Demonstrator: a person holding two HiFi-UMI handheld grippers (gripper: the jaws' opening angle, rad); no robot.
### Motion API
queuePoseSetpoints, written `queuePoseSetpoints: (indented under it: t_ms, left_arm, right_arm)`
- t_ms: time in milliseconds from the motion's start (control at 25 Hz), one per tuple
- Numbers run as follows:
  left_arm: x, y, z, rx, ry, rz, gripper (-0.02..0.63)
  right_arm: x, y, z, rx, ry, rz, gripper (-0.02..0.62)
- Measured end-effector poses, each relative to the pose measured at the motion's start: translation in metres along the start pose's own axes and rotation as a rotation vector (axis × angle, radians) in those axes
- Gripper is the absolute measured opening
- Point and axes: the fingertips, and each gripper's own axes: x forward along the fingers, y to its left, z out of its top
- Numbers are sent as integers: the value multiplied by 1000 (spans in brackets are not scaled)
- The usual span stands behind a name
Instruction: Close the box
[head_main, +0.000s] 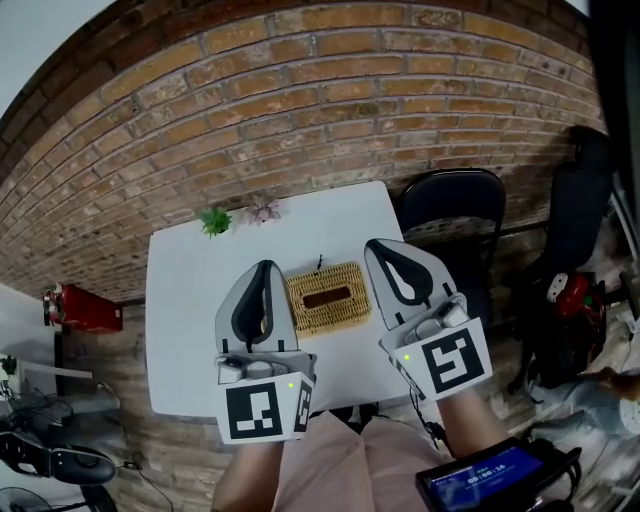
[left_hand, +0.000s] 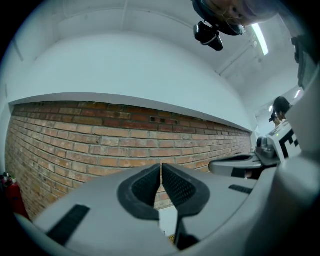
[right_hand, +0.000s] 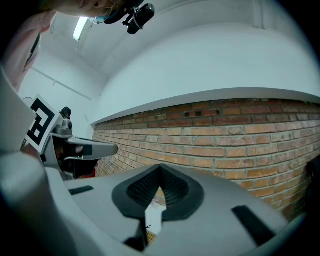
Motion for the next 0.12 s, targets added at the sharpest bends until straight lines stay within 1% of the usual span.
queuePoseSetpoints:
  t_ms: [120]
  left_arm:
    - [1, 2, -1, 1, 0, 1, 20]
  right_arm:
    - [2, 0, -1, -2, 2, 2, -2]
